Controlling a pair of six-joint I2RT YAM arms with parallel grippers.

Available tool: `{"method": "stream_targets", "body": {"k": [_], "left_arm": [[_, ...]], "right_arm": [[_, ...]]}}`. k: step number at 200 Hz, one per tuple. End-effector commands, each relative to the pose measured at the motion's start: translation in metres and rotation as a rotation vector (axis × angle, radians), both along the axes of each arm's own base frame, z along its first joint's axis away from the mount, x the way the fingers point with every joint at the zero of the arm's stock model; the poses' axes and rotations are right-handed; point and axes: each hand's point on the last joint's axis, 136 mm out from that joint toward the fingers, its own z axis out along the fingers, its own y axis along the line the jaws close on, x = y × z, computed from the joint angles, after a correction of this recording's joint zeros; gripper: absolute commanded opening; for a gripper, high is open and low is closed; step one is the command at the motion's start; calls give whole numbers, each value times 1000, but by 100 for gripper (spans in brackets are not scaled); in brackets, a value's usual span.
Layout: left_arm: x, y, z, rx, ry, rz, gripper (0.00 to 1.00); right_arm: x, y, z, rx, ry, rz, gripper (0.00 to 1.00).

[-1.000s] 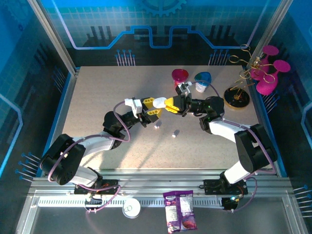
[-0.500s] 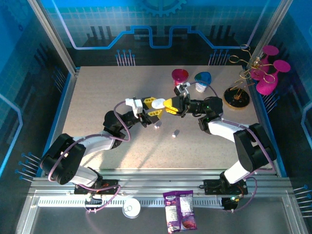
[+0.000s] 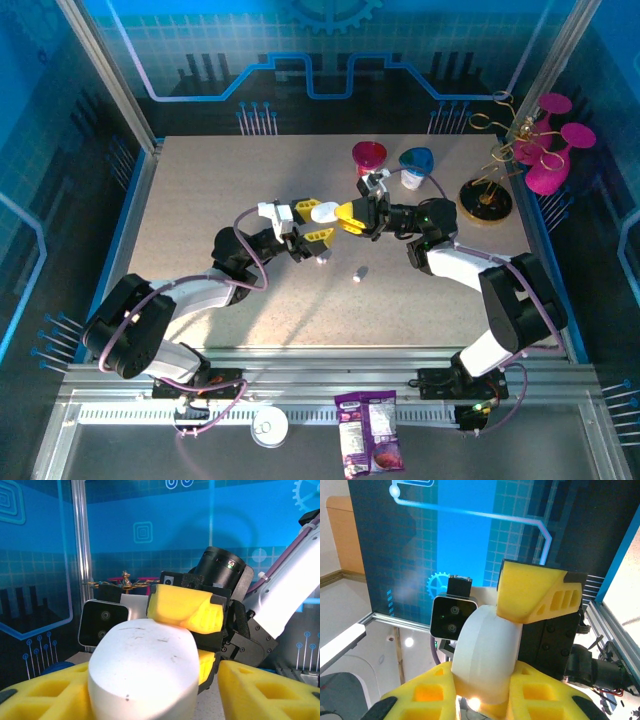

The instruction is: Insert the wireless bluetooth earbuds into the charging case

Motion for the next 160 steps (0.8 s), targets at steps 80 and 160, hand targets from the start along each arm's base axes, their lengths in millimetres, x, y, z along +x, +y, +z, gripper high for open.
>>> {"method": "stream_targets", "body": {"k": [80,160], "left_arm": [[-9,-7,7,-2,-47,-50,60],[-8,-8,5,4,-51,-52,38]], "right_arm": [[-2,-3,24,42,-54,-22,16],[-2,-5,20,40,-37,-29,16]]}}
